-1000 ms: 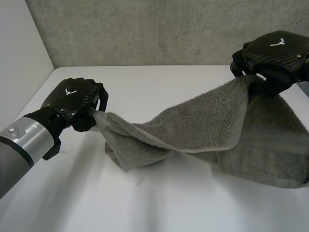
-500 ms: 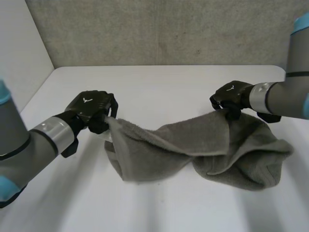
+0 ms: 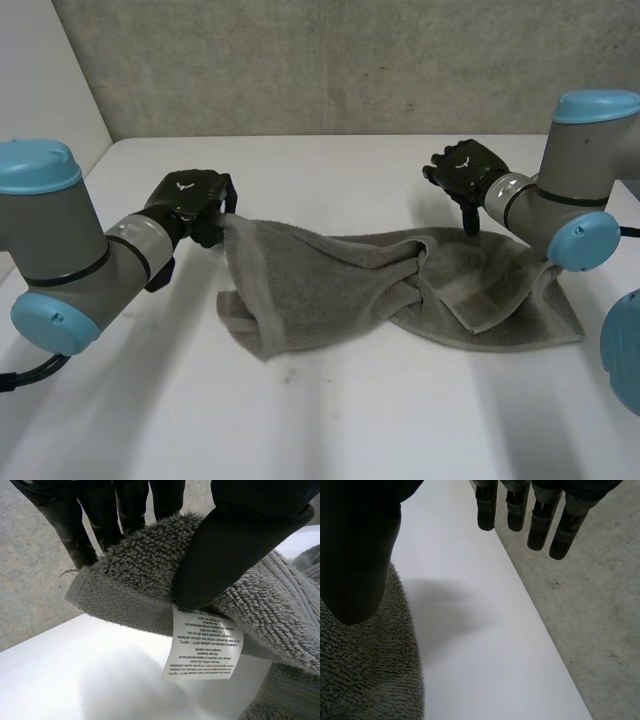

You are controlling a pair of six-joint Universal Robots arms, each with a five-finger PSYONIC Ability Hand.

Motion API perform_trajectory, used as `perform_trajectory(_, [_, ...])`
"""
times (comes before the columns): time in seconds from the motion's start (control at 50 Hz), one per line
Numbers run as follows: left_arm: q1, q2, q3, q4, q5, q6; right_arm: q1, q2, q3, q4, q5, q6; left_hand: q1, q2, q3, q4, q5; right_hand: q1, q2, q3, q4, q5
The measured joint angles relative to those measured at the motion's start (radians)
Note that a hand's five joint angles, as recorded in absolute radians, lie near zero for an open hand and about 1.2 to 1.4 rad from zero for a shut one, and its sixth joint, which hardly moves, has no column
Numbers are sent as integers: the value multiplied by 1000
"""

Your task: Fold the towel.

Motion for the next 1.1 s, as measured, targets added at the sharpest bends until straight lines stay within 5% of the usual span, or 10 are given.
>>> perform_trajectory(0.26, [1,13,1,0,-60,1,-28,-239,265,15,53,82,0,0,0,0,0,0,0,0,0,0])
perform_trajectory(0.62, [1,17,-31,3,-60,-2,-65,-498,1020,-249,-74,156,0,0,0,0,0,216,190,204,192,230])
perform_trajectory(1.1, [1,19,-37,2,-60,-1,-106,-499,1140,-419,-68,119,0,0,0,0,0,404,382,390,374,401])
